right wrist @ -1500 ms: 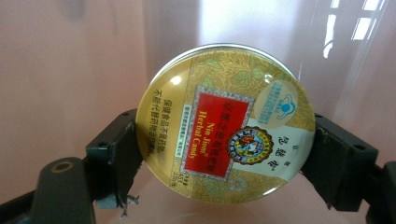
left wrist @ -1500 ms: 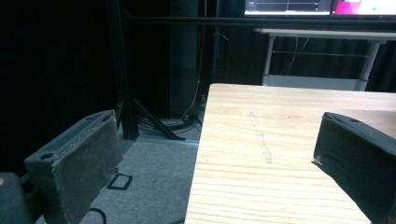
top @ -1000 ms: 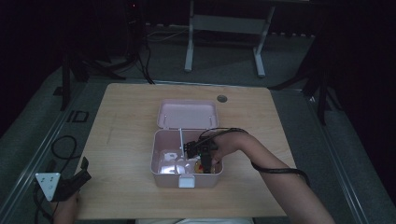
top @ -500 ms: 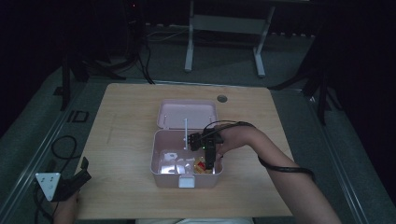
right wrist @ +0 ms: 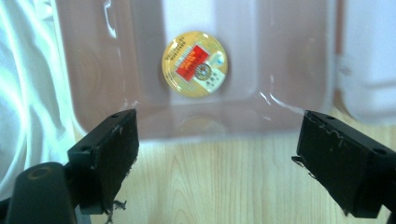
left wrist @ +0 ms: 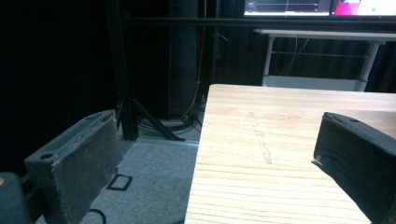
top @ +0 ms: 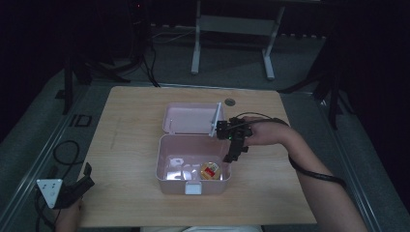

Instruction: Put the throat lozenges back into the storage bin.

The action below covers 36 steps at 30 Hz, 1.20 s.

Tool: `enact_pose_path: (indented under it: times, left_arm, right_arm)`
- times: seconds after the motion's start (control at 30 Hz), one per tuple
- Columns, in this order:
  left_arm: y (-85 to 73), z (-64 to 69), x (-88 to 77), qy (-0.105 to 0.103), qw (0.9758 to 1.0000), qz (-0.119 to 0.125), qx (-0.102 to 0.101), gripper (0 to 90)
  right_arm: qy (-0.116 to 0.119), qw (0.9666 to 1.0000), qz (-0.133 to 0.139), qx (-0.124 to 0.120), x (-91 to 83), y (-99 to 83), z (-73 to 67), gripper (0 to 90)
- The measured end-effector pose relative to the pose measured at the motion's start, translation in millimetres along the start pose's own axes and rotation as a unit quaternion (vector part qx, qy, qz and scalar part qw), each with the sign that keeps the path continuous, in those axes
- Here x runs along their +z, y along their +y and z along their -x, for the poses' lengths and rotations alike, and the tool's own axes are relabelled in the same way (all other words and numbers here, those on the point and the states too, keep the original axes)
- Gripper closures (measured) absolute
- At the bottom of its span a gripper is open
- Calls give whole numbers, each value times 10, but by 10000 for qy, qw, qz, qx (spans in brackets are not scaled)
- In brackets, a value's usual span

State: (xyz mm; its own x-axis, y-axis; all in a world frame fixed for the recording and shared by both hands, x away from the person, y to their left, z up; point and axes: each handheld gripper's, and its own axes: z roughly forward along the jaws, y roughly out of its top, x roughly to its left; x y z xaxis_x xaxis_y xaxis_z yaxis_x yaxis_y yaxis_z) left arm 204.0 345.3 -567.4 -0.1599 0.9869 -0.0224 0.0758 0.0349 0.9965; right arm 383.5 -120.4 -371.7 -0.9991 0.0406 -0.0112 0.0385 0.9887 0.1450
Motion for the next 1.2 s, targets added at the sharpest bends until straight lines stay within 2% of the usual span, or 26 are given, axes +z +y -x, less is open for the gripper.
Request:
enact_pose_path:
  times: [0.03,0.17,0.27,0.43,0.47,0.5,0.67,0.7,0.73,0.77,0.8,0.9,1.0,1.1,1.17,1.2]
  left_arm:
    - [0,1,1,0,10000,-1,4,11]
    - [0,1,1,3,10000,-2,1,11]
    - [0,1,1,5,10000,-3,0,11]
    - [0,0,0,0,10000,3,1,11]
    - [0,0,0,0,10000,3,1,10]
    - [0,-1,0,0,10000,2,-3,11]
    - [0,-2,0,-5,10000,-3,-7,11]
    - [0,-2,-1,-7,10000,-1,-6,11]
    - [0,-2,-1,-7,10000,-1,-6,11]
    - [0,-2,-1,-6,10000,-1,-7,11]
    - [0,-3,-1,-8,10000,-1,-6,11]
    - [0,-3,-1,-9,10000,-1,-5,10]
    - [0,-2,-1,-9,10000,3,-7,11]
    - [0,-3,-1,-16,10000,0,-5,11]
    - [0,-3,-2,-15,10000,4,-6,11]
    - [0,-3,-2,-15,10000,4,-6,11]
  right_arm:
    - [-105,9999,119,53,-44,-120,16,125]
    - [-150,9992,290,217,-44,-327,55,126]
    - [-241,9984,338,379,12,-474,84,122]
    - [-503,9939,695,693,184,-707,152,120]
    - [-503,9939,695,693,184,-707,152,120]
    - [-595,9909,871,832,285,-797,186,120]
    - [-764,9822,1264,1158,593,-994,255,119]
    - [-813,9806,1326,1192,662,-1027,264,118]
    - [-813,9806,1326,1192,662,-1027,264,118]
    - [-880,9757,1494,1340,805,-1090,278,116]
    - [-905,9737,1552,1402,874,-1121,288,115]
    - [-1033,9635,1840,1650,1064,-1214,301,114]
    - [-1218,9508,2057,1970,1219,-1313,320,114]
    - [-1467,9334,2334,2295,1326,-1428,341,114]
    - [-1655,9197,2545,2491,1380,-1516,346,114]
    - [-1674,9136,2635,2607,1407,-1565,355,114]
